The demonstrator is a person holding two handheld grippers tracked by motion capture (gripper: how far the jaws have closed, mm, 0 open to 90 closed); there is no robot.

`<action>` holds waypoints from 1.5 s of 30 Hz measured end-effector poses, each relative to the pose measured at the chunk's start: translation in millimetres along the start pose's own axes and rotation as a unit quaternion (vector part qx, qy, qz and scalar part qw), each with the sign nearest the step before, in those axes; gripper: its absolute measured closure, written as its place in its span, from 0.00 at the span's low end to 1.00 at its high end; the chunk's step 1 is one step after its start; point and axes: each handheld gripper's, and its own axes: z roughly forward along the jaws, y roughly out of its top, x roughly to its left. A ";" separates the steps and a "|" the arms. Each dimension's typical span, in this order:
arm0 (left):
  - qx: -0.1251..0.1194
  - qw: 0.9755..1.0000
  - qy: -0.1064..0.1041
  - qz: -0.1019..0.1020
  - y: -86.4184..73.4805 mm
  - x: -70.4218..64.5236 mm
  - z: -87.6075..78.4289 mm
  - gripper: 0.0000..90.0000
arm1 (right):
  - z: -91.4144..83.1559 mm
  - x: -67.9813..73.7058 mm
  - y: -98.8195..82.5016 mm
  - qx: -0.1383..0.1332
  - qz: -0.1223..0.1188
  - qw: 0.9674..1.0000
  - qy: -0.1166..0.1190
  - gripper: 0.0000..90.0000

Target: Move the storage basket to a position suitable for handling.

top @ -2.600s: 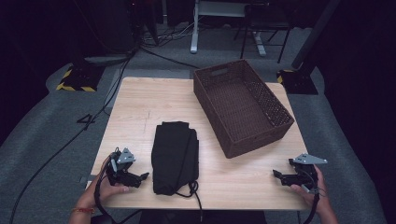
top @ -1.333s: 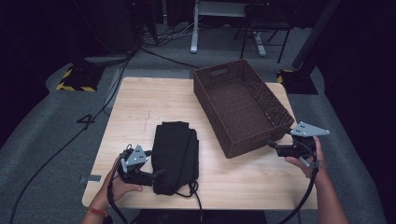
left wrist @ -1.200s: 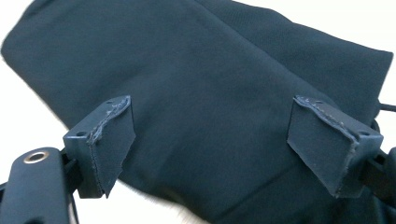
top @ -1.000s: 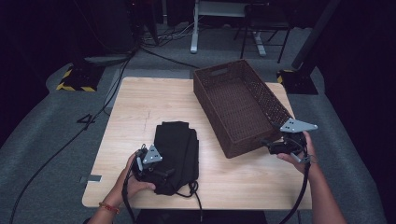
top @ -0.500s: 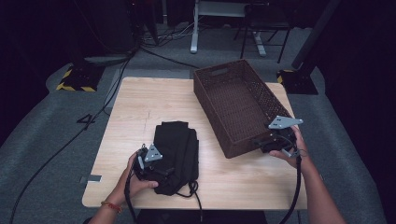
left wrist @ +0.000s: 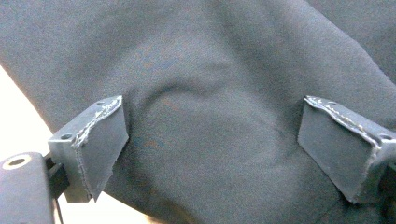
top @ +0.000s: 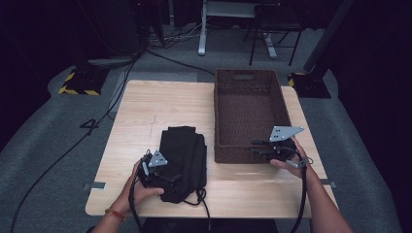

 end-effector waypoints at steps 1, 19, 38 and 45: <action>0.000 1.000 0.000 -0.002 -0.1 0.2 0.0 0.10 | 1.1 2.1 0.8 -0.003 -0.002 1.000 0.005 0.76; 0.015 1.000 -0.001 -0.011 -6.1 3.6 -10.7 0.10 | 7.0 54.8 6.3 -0.016 -0.045 0.999 0.026 0.76; -0.004 0.997 0.067 -0.045 18.9 27.4 -29.5 0.17 | -38.3 76.2 16.7 -0.072 -0.010 0.994 -0.084 0.32; 0.032 0.997 0.063 -0.036 28.9 30.6 -1.7 0.17 | -76.2 70.6 -6.1 -0.072 0.013 0.985 -0.154 0.30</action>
